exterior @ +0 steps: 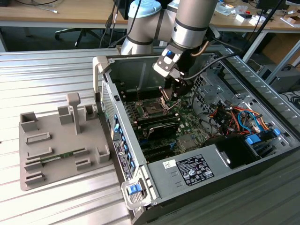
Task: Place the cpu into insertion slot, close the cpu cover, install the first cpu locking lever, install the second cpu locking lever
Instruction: 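Place the cpu into insertion slot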
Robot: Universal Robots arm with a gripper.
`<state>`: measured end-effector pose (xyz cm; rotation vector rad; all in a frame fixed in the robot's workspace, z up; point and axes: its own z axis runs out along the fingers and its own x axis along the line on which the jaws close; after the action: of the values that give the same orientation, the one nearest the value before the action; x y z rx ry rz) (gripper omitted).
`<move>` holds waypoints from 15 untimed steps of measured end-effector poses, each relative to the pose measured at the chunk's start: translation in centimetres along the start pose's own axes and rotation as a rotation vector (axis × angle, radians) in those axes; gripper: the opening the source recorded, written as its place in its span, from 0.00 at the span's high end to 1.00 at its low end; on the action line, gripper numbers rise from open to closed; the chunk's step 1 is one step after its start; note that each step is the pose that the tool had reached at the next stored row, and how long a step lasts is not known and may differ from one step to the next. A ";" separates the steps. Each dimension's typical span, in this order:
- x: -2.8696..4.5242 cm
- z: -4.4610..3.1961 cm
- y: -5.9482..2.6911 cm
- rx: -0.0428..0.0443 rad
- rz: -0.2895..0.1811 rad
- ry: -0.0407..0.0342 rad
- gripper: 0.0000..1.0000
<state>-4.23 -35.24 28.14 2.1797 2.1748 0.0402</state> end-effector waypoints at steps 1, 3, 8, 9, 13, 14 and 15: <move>0.00 0.00 0.00 0.0001 0.003 -0.0002 0.46; 0.00 0.01 0.00 0.0002 0.006 -0.0003 0.46; 0.00 0.02 0.00 0.0004 0.016 -0.0010 0.46; 0.00 0.02 0.00 0.0005 0.018 -0.0012 0.46; 0.00 0.03 0.00 0.0007 0.026 -0.0016 0.46; 0.00 0.03 0.00 0.0007 0.027 -0.0017 0.46; 0.00 0.04 0.00 0.0008 0.031 -0.0019 0.46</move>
<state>-4.23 -35.24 28.10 2.2128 2.1406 0.0388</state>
